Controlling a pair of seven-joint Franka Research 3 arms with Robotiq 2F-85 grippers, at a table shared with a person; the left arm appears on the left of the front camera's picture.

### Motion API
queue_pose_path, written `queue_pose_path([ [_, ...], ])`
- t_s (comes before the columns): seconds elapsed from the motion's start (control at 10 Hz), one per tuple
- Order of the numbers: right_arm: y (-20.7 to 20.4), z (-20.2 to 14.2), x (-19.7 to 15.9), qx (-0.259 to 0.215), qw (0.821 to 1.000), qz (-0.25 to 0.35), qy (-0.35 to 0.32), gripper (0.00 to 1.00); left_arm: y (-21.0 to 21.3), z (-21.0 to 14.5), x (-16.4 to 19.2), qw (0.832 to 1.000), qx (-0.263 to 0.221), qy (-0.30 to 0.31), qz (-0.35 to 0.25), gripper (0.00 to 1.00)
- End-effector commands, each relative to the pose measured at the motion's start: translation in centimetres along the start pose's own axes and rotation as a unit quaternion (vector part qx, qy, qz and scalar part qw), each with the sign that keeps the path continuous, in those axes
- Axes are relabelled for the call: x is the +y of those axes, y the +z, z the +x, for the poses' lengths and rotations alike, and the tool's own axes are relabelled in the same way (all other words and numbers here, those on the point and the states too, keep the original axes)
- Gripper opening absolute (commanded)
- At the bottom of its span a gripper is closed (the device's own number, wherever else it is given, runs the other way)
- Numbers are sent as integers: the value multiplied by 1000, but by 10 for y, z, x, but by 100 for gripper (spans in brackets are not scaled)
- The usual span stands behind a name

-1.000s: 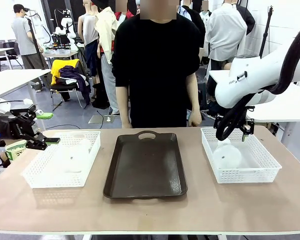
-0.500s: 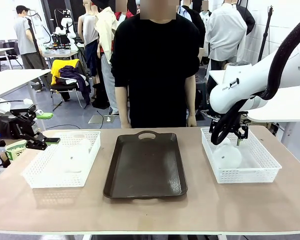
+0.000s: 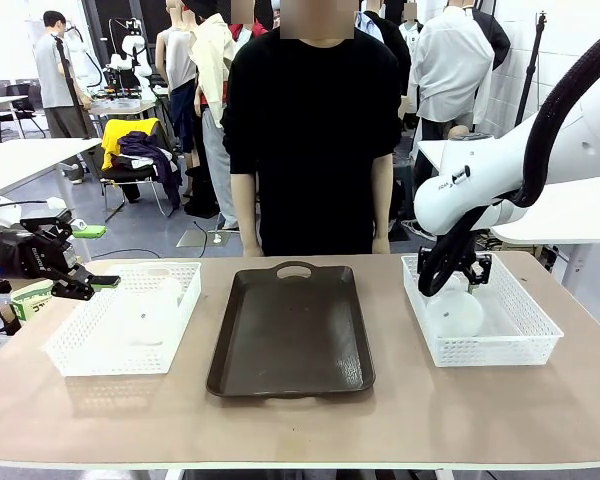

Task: Prepare the laboratory tools.
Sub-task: Pick up the Big flask that the person points to.

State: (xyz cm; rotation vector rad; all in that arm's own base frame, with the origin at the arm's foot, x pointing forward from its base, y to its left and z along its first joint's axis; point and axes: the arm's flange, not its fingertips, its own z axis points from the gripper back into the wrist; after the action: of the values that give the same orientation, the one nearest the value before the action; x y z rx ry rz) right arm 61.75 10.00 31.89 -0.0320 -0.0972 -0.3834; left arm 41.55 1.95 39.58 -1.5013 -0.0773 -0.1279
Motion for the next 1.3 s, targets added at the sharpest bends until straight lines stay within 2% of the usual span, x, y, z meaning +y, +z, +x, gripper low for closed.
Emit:
queue_pose_path([
  [0.0,-2,8,6,-13,1000,-10,-5,54,2,0,-2,1000,0,3,9,100],
  [0.3,-5,12,3,-7,1000,-18,-10,1,2,0,-2,1000,0,3,9,100],
  [0.8,2,9,-11,13,1000,-26,-10,0,2,0,-2,1000,0,3,9,100],
  [0.9,-2,11,-9,0,1000,-8,-10,0,2,0,-2,1000,0,3,9,100],
  [1.2,-2,11,-9,0,1000,-8,-10,0,2,0,-2,1000,0,3,9,100],
])
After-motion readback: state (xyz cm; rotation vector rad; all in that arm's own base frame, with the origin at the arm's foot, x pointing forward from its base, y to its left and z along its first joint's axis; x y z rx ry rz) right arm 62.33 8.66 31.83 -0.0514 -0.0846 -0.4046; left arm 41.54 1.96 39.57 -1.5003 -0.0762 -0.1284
